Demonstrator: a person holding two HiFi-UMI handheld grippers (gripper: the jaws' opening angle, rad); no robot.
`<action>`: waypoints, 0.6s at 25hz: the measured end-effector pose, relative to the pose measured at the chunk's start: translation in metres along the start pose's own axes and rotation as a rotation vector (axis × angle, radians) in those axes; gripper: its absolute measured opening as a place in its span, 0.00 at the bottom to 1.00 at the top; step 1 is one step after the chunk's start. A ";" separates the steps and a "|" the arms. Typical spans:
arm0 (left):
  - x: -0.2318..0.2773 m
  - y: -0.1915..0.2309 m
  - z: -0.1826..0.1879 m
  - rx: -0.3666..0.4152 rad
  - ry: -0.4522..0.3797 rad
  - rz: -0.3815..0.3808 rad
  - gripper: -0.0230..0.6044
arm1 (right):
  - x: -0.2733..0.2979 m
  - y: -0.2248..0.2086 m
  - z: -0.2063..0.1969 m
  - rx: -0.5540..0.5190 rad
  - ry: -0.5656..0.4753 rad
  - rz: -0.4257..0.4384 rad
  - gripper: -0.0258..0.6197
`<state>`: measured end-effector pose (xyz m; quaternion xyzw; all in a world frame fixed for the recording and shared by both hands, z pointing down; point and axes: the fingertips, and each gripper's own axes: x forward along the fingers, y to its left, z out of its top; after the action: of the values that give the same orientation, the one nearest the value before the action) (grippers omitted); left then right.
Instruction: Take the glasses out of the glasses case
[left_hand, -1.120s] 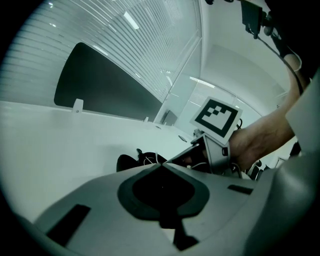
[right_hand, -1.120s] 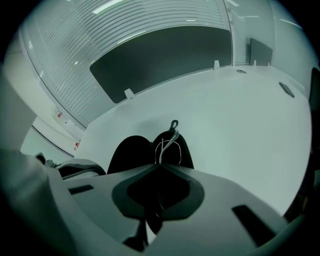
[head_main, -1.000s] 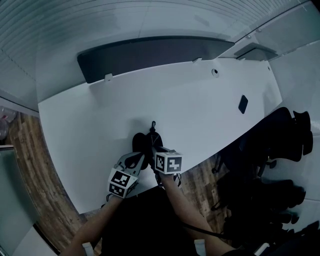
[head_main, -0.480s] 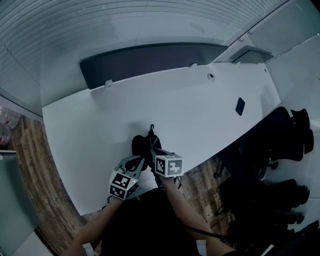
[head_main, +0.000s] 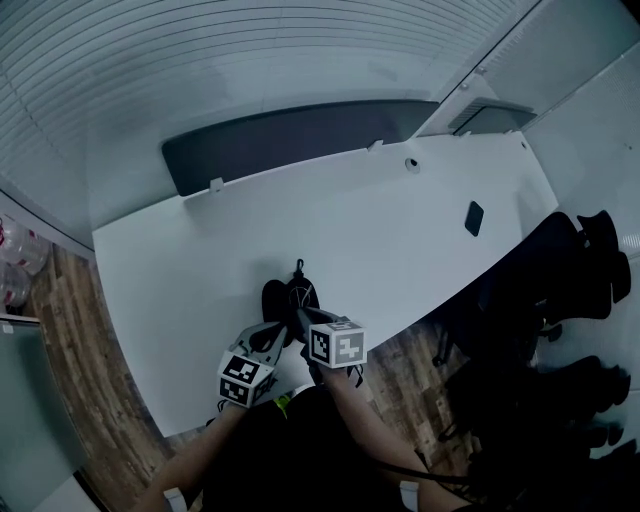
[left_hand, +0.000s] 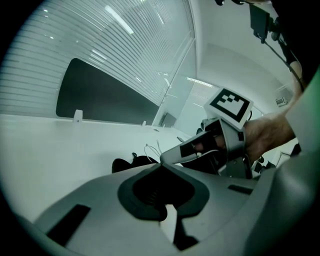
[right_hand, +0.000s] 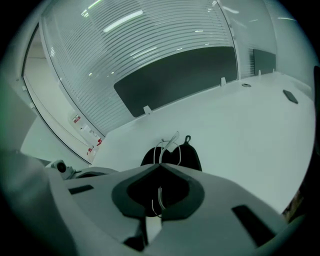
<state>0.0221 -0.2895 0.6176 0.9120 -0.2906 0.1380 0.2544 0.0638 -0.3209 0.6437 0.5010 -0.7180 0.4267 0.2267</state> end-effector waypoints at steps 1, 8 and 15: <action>-0.001 -0.001 0.000 0.002 0.001 0.000 0.05 | -0.003 0.002 0.002 -0.001 -0.010 0.009 0.06; -0.011 -0.004 0.004 0.015 -0.010 0.025 0.05 | -0.021 0.020 0.006 -0.008 -0.063 0.061 0.06; -0.016 -0.008 0.010 0.000 -0.045 0.039 0.05 | -0.044 0.032 0.012 -0.063 -0.117 0.105 0.06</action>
<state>0.0152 -0.2825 0.5997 0.9091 -0.3139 0.1223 0.2448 0.0532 -0.3037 0.5913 0.4792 -0.7685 0.3852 0.1774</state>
